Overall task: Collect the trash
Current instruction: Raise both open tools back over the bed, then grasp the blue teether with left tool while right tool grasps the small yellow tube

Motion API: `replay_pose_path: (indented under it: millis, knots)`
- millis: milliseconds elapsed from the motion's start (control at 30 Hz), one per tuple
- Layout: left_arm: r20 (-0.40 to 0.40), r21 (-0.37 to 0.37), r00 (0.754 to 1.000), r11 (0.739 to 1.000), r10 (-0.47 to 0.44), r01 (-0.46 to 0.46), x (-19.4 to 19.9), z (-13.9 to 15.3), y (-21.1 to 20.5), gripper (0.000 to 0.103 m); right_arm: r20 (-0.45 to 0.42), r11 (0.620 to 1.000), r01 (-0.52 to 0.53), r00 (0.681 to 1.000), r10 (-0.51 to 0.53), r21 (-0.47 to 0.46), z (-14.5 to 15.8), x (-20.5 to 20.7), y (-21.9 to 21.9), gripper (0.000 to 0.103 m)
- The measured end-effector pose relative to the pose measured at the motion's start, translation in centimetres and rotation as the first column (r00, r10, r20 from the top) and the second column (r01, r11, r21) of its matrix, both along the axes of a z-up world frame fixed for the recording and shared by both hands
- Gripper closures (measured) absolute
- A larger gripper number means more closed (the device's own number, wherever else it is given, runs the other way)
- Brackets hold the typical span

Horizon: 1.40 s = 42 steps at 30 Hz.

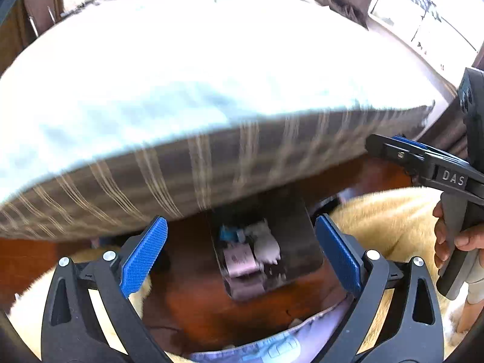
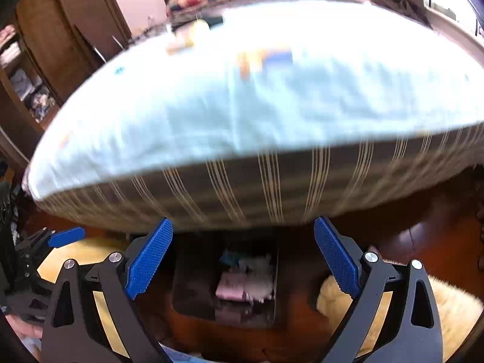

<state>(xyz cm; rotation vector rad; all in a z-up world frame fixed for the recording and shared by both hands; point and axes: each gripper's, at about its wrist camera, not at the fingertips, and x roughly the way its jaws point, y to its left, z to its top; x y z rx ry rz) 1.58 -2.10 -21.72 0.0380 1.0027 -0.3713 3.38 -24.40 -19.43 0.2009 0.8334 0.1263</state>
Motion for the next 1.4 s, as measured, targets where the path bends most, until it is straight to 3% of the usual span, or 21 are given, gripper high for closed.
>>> replay_pose_path:
  millis: [300, 567, 767, 1133, 1400]
  knots:
    - [0.129, 0.015, 0.99, 0.998, 0.06, -0.063, 4.5, 5.7, 2.2, 0.01, 0.113, 0.999, -0.022, 0.993, 0.024, -0.027, 5.9, 4.4, 0.3, 0.008]
    - [0.184, 0.038, 0.975, 0.99, 0.124, -0.133, 10.4, 7.9, 4.5, 0.011, 0.137, 0.996, -0.068, 0.988, 0.075, -0.053, 6.1, 9.9, 2.1, 0.009]
    - [0.193, 0.045, 0.965, 0.981, 0.176, -0.188, 15.8, 8.6, 6.6, 0.03, 0.122, 0.993, -0.111, 0.986, 0.117, -0.05, 5.6, 14.7, 3.6, 0.033]
    - [0.128, 0.035, 0.973, 0.979, 0.193, -0.199, 22.5, 7.9, 7.2, 0.041, 0.114, 0.981, -0.182, 0.976, 0.188, -0.06, 5.5, 19.2, 5.6, 0.038]
    - [0.113, 0.033, 0.977, 0.982, 0.179, -0.184, 25.4, 7.6, 6.4, 0.049, 0.087, 0.961, -0.272, 0.957, 0.276, -0.056, 5.3, 18.9, 8.2, 0.06]
